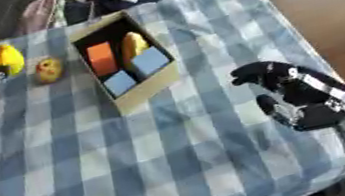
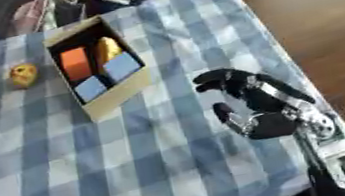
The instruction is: Pick up objects on the table and place them in the box.
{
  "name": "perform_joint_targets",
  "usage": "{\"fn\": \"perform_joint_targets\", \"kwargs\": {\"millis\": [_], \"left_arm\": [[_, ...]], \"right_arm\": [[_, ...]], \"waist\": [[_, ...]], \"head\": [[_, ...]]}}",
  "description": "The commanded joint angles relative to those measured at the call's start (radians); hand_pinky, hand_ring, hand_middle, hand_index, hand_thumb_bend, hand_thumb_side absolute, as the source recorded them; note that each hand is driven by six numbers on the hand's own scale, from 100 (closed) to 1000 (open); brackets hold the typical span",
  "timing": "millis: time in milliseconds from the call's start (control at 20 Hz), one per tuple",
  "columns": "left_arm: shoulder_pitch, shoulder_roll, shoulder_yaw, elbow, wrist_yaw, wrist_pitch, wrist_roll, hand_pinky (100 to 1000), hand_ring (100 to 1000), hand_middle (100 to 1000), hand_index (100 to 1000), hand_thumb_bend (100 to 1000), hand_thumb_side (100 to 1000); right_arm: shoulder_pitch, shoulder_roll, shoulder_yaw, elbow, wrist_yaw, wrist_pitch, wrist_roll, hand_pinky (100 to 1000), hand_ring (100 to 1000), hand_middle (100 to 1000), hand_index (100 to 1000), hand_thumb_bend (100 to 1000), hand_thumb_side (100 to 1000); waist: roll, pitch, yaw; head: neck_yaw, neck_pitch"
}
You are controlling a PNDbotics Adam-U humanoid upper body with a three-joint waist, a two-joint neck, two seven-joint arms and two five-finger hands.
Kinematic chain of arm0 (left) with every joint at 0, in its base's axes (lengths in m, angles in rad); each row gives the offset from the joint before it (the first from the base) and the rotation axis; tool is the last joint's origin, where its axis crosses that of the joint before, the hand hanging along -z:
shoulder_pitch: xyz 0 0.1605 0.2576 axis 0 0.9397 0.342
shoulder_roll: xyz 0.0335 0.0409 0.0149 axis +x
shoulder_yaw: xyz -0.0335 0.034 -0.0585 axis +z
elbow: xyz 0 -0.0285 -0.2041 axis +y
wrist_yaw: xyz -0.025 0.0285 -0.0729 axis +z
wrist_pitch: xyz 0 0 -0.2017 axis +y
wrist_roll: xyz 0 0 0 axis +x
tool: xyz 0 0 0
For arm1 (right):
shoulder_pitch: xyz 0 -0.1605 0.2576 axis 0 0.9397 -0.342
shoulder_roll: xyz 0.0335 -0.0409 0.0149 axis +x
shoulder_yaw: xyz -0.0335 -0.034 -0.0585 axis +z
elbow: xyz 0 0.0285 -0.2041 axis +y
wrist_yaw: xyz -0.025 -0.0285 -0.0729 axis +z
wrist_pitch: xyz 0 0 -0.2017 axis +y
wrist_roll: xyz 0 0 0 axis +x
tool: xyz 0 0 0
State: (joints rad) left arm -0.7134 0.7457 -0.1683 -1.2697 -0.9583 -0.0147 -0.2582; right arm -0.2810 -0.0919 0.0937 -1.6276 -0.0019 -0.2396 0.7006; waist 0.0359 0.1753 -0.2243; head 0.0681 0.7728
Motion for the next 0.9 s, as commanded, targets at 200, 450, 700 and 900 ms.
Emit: {"fn": "perform_joint_targets", "kwargs": {"millis": [200,450,700,900], "left_arm": [[-0.099,-0.061,-0.060,-0.027,-0.006,-0.047,-0.011,574,474,464,627,243,146],[-0.137,-0.145,-0.102,0.002,-0.007,-0.083,0.006,591,491,483,652,222,152],[-0.124,-0.176,-0.146,-0.003,0.008,-0.121,-0.003,609,512,506,672,219,161],[-0.112,-0.183,-0.157,0.002,0.003,-0.128,-0.022,614,517,514,678,234,164]], "right_arm": [[-0.009,-0.004,0.006,-0.009,-0.004,-0.001,0.008,1000,871,861,890,100,325],[-0.012,-0.002,0.011,-0.008,-0.006,0.000,0.014,1000,871,861,890,100,322],[-0.013,-0.002,0.012,-0.010,-0.007,0.002,0.014,1000,871,861,890,100,321],[-0.013,-0.002,0.012,-0.011,-0.007,0.002,0.015,1000,871,861,890,100,322]], "waist": [[-0.009,-0.019,-0.018],[-0.007,-0.015,-0.038],[-0.004,-0.011,-0.044],[-0.003,-0.011,-0.044]], "head": [[0.013,-0.003],[0.022,-0.003],[0.023,-0.003],[0.021,-0.003]]}}
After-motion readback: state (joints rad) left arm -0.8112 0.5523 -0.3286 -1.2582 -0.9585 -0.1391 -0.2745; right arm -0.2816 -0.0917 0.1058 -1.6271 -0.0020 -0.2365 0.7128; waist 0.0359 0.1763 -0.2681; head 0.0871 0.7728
